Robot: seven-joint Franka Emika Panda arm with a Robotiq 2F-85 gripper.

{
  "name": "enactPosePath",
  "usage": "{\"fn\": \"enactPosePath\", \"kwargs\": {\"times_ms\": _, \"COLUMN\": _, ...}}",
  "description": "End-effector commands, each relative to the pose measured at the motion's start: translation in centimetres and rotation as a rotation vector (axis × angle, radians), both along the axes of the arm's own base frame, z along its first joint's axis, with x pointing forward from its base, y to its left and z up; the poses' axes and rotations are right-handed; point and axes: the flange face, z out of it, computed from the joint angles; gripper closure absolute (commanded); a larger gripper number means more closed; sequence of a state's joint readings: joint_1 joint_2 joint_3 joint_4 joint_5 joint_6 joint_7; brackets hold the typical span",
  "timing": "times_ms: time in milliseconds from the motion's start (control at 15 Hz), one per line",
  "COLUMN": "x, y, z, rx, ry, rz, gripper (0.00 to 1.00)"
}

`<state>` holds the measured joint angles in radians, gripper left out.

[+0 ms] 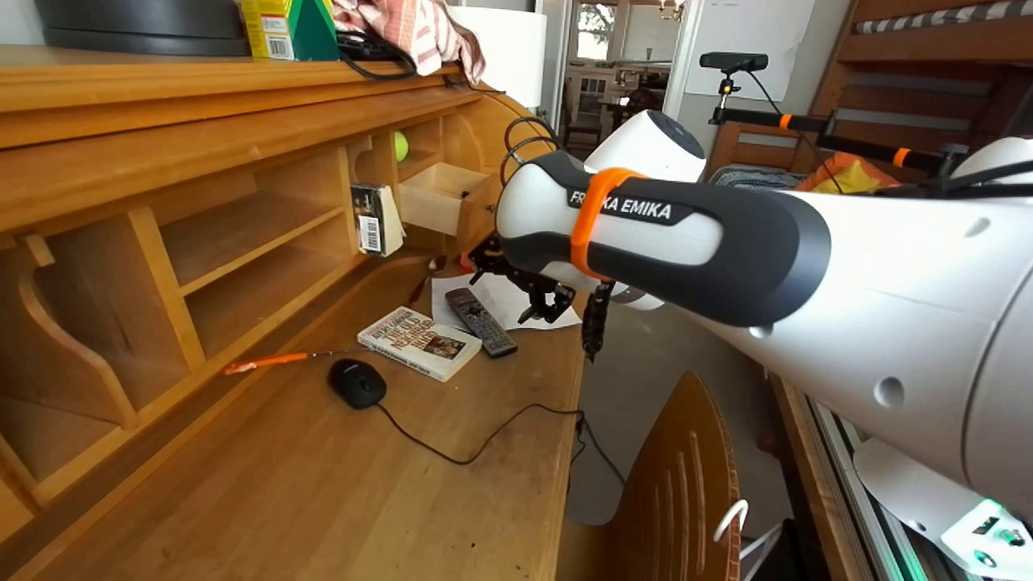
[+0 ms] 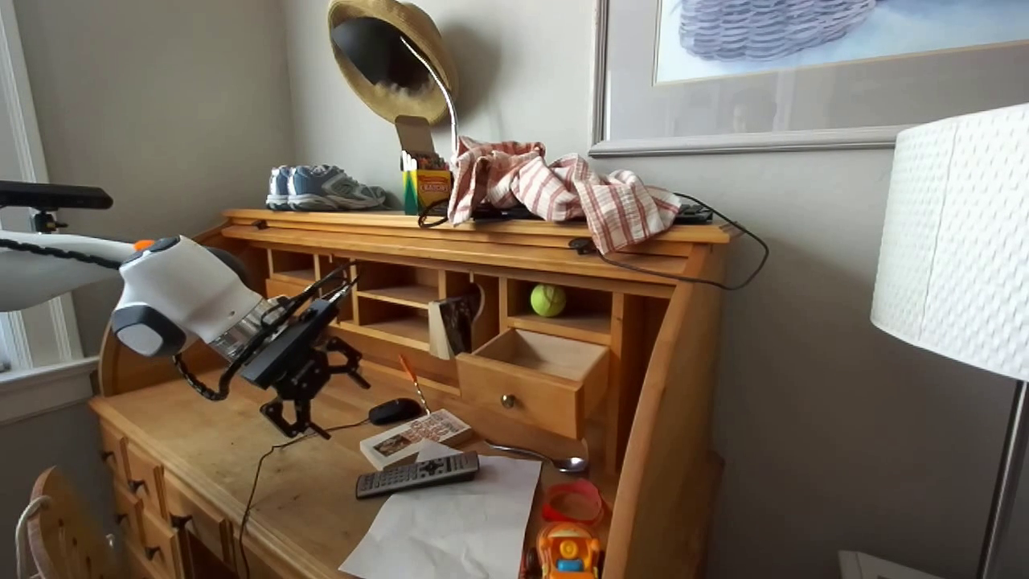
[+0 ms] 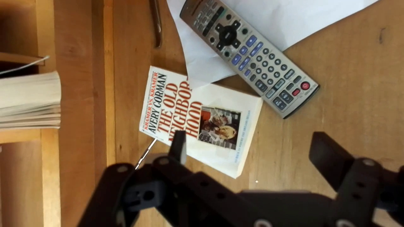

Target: Open the right drawer

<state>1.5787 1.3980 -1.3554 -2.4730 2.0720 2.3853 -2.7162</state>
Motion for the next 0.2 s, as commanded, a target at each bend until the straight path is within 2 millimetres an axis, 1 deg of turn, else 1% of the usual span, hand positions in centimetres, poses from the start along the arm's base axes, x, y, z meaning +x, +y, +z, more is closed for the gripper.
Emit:
{"fn": "enactPosePath", "kwargs": {"times_ms": 0, "x": 0.12, "y": 0.31, "z": 0.26, "rx": -0.016, "ry": 0.001, "rz": 0.015, "gripper": 0.0}}
{"fn": "enactPosePath", "kwargs": {"times_ms": 133, "x": 0.11, "y": 0.57, "z": 0.31, "rx": -0.045, "ry": 0.004, "rz": 0.03, "gripper": 0.0}}
